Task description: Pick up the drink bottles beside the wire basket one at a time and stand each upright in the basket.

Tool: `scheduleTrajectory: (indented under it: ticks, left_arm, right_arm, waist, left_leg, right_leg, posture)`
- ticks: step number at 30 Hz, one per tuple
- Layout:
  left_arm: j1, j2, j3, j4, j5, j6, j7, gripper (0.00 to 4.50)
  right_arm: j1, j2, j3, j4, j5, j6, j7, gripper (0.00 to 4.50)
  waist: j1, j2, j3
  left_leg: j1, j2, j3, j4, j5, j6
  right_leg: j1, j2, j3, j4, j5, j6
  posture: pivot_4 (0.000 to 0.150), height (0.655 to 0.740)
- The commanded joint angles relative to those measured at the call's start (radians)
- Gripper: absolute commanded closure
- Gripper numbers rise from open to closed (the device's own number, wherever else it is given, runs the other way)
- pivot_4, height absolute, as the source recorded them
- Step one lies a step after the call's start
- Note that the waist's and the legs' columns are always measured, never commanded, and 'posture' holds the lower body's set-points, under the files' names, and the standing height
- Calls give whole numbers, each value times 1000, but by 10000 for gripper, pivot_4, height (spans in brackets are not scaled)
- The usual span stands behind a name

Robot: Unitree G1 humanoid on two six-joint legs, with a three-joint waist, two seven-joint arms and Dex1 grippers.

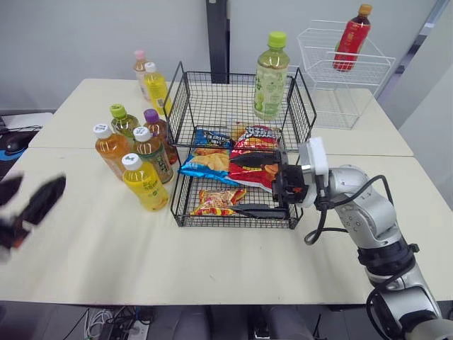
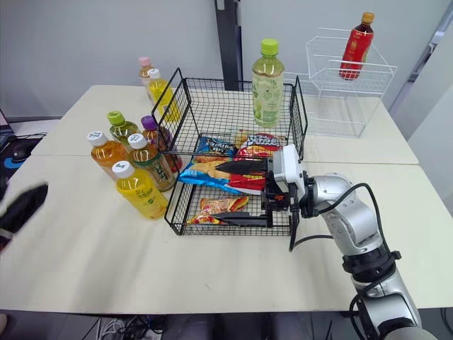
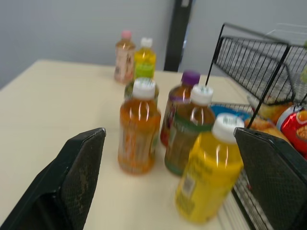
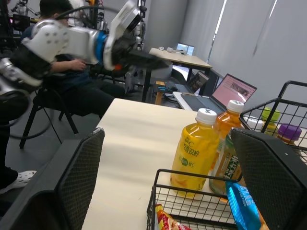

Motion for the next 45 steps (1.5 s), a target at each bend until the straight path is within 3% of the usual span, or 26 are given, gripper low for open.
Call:
scheduleTrajectory:
  ticks: [1,4,10,16,21,33,44,45]
  left_arm:
    - [144,-111,61,-97,-66,-108,30,316]
    - [230,-165,32,-109,-95,-184,70,316]
    - [184,-61,-95,-63,-105,-268,184,316]
    - [-85,182,-322,119,2,-303,291,316]
    - [-330,274,-541,353,181,-395,323,316]
    - [-736,233,-882,812,426,-572,258,316]
    - [-848,212,-955,1007,514,-646,191,316]
    - [-851,213,-953,1015,517,-650,188,2071]
  right_arm:
    - [-22,21,-8,-16,2,-23,-3,0]
    - [-35,40,-8,-13,-10,-19,-24,0]
    - [-39,45,-11,-37,-10,-1,-53,0]
    - [-22,51,-23,-63,-57,-12,-133,0]
    - [6,46,-33,-91,-91,-13,-194,0]
    - [87,4,-53,-187,-124,-7,-294,0]
    - [142,-39,-70,-264,-121,10,-348,0]
    - [142,-41,-69,-267,-123,12,-352,0]
  waist:
    - [3,1,0]
    - [-3,16,-3]
    - [0,15,-4]
    - [24,14,-5]
    - [27,14,-6]
    - [27,13,-6]
    - [24,13,-6]
    - [24,13,-6]
  left_leg:
    - [1,0,0,0,0,0]
    - [2,-2,2,0,-3,4]
    - [0,-1,5,-1,-7,8]
    - [0,-1,3,0,-7,8]
    - [0,-1,4,0,-6,8]
    - [-4,-1,5,-2,-7,9]
    - [-4,-1,5,-2,-7,9]
    - [-4,-1,5,-2,-7,9]
  right_leg:
    - [1,0,0,0,0,0]
    - [2,-1,3,-5,1,2]
    - [2,0,4,-11,2,3]
    - [4,0,2,-10,2,4]
    - [5,0,3,-14,6,6]
    - [1,0,2,-16,6,6]
    - [1,0,2,-16,6,6]
    - [1,0,2,-16,6,6]
  posture:
    - [1500,7400]
    - [1500,7400]
    - [1500,7400]
    - [1500,7400]
    - [1500,7400]
    - [1500,7400]
    - [1500,7400]
    - [1500,7400]
